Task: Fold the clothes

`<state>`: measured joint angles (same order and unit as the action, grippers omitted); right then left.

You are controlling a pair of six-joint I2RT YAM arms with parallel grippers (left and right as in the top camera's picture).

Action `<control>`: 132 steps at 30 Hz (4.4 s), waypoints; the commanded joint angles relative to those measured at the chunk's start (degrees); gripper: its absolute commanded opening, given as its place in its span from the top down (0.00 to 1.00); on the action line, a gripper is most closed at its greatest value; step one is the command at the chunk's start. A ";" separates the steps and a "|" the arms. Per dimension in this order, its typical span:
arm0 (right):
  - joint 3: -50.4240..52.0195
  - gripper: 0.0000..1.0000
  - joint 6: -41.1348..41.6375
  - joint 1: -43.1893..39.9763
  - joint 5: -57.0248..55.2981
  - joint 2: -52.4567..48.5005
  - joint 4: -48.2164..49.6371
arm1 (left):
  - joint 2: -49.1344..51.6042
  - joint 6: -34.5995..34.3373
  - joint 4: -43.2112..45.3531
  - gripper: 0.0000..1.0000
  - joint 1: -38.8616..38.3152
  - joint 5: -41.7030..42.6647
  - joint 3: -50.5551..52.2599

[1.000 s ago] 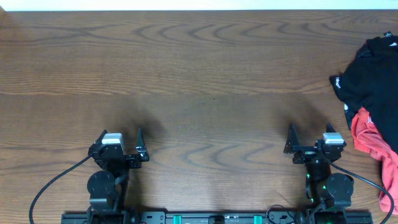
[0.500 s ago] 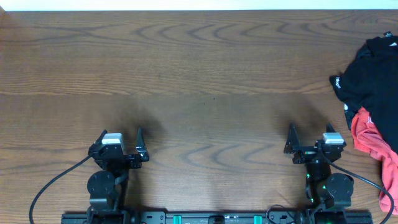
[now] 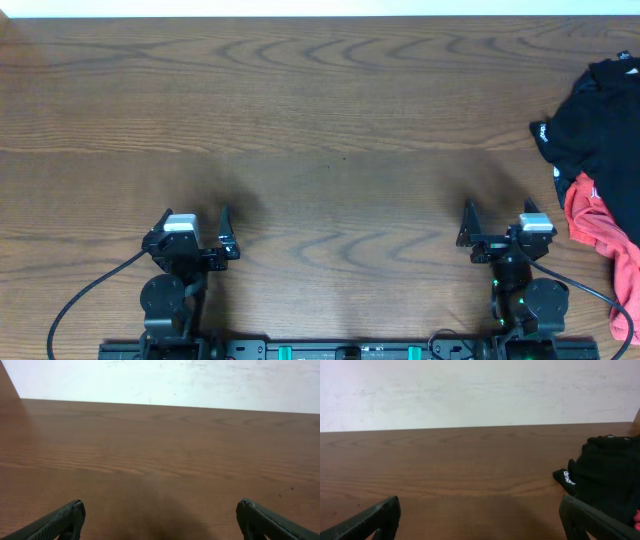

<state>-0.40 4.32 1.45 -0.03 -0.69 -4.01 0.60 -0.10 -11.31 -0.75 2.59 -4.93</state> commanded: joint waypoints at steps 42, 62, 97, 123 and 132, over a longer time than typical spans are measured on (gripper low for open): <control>0.09 0.01 -0.31 0.48 -0.81 0.31 -0.22 | 0.07 0.50 -0.42 0.02 0.31 -0.63 1.40; 0.09 0.01 -0.31 0.48 -0.79 0.31 -0.22 | 0.04 0.48 -0.42 0.02 0.31 -0.63 1.40; 0.09 0.01 -0.31 0.48 -0.81 0.31 -0.22 | 0.07 0.48 -0.42 0.02 0.31 -0.63 1.40; 0.09 0.01 -0.13 0.48 -0.76 0.31 -0.20 | 0.07 0.20 -0.42 0.02 0.31 -0.04 1.40; 0.09 0.01 21.75 0.50 4.28 0.20 -0.04 | 0.11 -9.25 -0.37 0.02 0.31 -0.02 1.40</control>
<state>-0.40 14.26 1.45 0.97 -0.69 -3.99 0.60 -5.89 -11.27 -0.75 2.61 -4.93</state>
